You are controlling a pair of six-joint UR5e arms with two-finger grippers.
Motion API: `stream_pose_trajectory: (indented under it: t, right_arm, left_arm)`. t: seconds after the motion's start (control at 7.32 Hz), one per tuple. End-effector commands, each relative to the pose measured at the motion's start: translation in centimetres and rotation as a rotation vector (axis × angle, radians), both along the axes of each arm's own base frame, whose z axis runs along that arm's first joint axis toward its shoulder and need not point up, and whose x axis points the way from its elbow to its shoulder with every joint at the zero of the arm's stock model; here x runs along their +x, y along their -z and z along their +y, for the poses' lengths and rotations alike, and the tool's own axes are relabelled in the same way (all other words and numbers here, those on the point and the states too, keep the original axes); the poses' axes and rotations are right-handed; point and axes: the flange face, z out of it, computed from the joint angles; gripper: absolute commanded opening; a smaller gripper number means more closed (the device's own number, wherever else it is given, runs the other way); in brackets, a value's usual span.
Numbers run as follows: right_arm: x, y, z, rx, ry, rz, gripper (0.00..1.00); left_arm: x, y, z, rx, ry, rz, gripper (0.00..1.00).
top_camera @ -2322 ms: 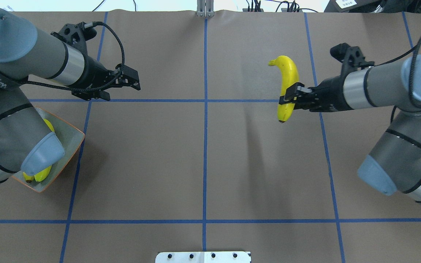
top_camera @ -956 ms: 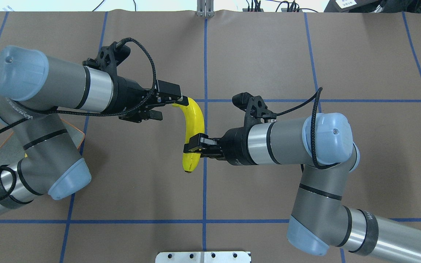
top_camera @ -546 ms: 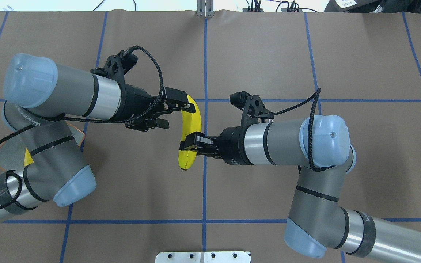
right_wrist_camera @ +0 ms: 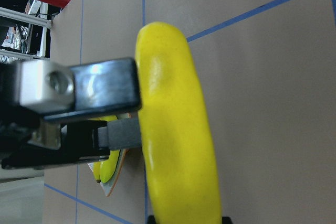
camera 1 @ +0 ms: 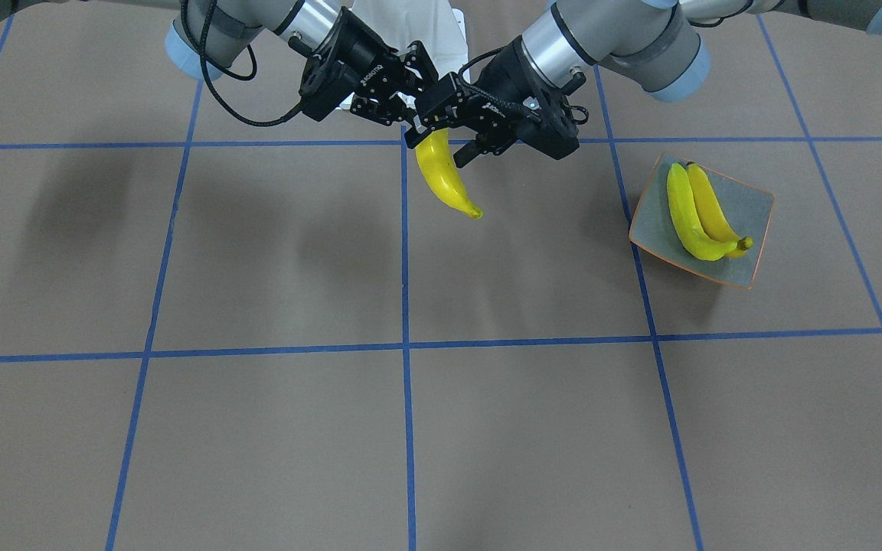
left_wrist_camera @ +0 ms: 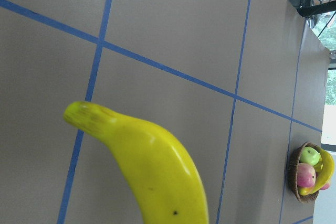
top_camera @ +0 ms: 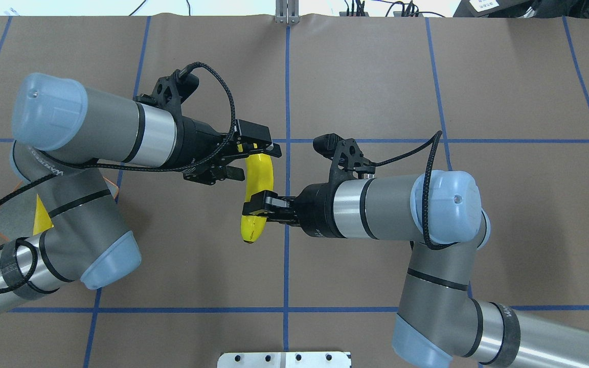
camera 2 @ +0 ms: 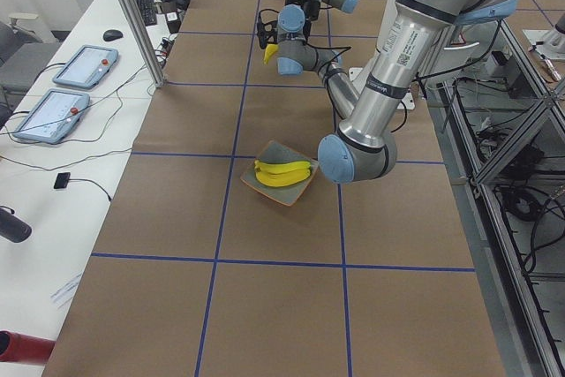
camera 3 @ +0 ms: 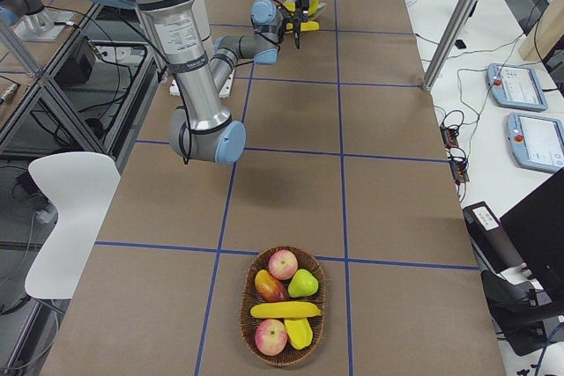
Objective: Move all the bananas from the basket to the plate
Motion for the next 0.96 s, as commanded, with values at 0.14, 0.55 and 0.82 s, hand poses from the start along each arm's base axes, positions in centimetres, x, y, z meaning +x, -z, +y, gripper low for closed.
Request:
stream_pose_trajectory:
  t: [0.14, 0.55, 0.82]
  right_arm:
    - [0.0, 0.1, 0.1, 0.002, 0.0, -0.001, 0.0]
    - [0.3, -0.1, 0.2, 0.005, -0.001, -0.001, 1.0]
    - [4.3, -1.5, 1.1, 0.009, -0.011, -0.011, 1.0]
  left_arm:
    - [0.6, -0.2, 0.2, -0.004, -0.009, -0.004, 0.01]
    - [0.6, 0.1, 0.2, -0.002, -0.009, -0.002, 0.0]
    - [1.0, -0.4, 0.0, -0.014, -0.011, -0.024, 0.0]
